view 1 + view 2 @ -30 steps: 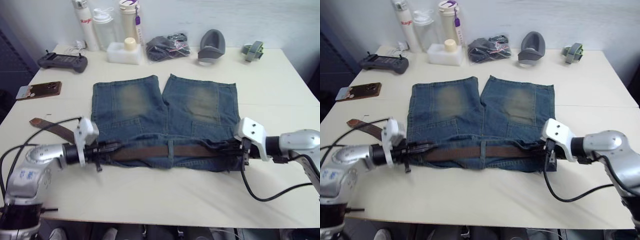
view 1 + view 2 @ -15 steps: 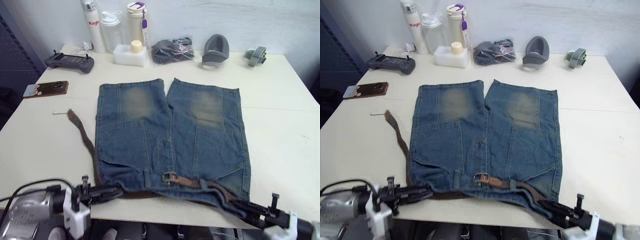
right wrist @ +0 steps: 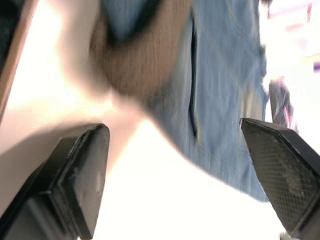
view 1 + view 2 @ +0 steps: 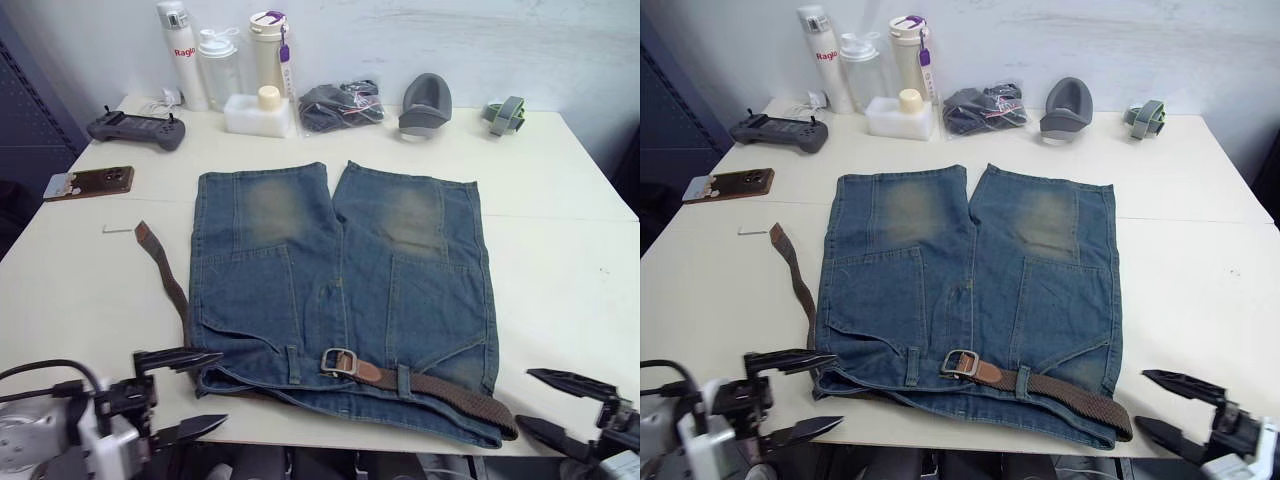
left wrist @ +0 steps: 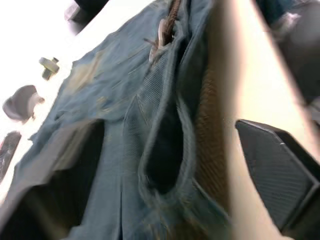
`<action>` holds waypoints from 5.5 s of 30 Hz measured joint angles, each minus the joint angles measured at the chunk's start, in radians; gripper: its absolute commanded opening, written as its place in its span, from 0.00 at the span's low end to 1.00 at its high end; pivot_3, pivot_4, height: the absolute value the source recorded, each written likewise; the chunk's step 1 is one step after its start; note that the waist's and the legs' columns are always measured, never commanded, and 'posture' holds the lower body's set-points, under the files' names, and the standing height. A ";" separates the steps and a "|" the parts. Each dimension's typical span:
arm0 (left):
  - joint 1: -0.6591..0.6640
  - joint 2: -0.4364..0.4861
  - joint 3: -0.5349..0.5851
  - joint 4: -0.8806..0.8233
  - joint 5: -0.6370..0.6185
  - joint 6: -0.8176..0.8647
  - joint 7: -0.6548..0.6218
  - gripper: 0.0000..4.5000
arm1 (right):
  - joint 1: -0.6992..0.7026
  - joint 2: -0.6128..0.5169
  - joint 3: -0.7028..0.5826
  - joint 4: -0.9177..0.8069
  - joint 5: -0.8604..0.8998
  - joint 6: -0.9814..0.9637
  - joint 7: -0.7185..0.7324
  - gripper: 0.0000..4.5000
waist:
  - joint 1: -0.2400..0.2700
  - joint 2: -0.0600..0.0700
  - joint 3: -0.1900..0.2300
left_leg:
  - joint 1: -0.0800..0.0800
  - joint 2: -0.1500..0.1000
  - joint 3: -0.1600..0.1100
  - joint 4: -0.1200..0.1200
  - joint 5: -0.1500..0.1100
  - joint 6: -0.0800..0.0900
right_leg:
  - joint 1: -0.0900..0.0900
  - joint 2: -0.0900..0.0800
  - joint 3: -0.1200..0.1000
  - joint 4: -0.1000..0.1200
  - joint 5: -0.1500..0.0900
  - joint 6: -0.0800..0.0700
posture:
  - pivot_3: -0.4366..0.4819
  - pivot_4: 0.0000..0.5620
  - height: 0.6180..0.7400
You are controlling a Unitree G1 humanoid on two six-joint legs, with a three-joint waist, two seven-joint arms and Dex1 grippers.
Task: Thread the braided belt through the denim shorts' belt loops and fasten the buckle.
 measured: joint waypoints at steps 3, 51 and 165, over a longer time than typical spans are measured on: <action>0.216 0.020 0.184 -0.032 -0.072 0.020 -0.031 0.98 | -0.035 -0.079 -0.055 0.148 -0.018 -0.042 -0.031 1.00 | -0.013 0.002 -0.001 | -0.002 0.001 0.004 0.006 -0.006 0.002 | -0.003 0.001 0.002 0.007 -0.005 0.000 | 0.48 0.27 0.31; -1.017 -0.382 -0.259 0.087 0.065 1.955 0.383 0.00 | -1.037 0.087 0.673 -0.423 0.405 2.153 0.296 0.00 | 0.021 0.005 -0.020 | -0.001 0.001 -0.002 -0.001 -0.006 -0.001 | -0.001 -0.006 -0.005 0.004 0.005 0.023 | 0.48 0.27 0.31; -1.427 -0.671 0.302 0.291 0.318 2.419 1.300 0.81 | -1.422 0.216 0.660 -0.365 0.559 2.183 0.507 1.00 | 0.026 -0.006 0.012 | -0.015 -0.015 -0.007 -0.024 0.024 -0.007 | -0.013 -0.027 -0.026 -0.009 0.022 0.029 | 0.48 0.27 0.31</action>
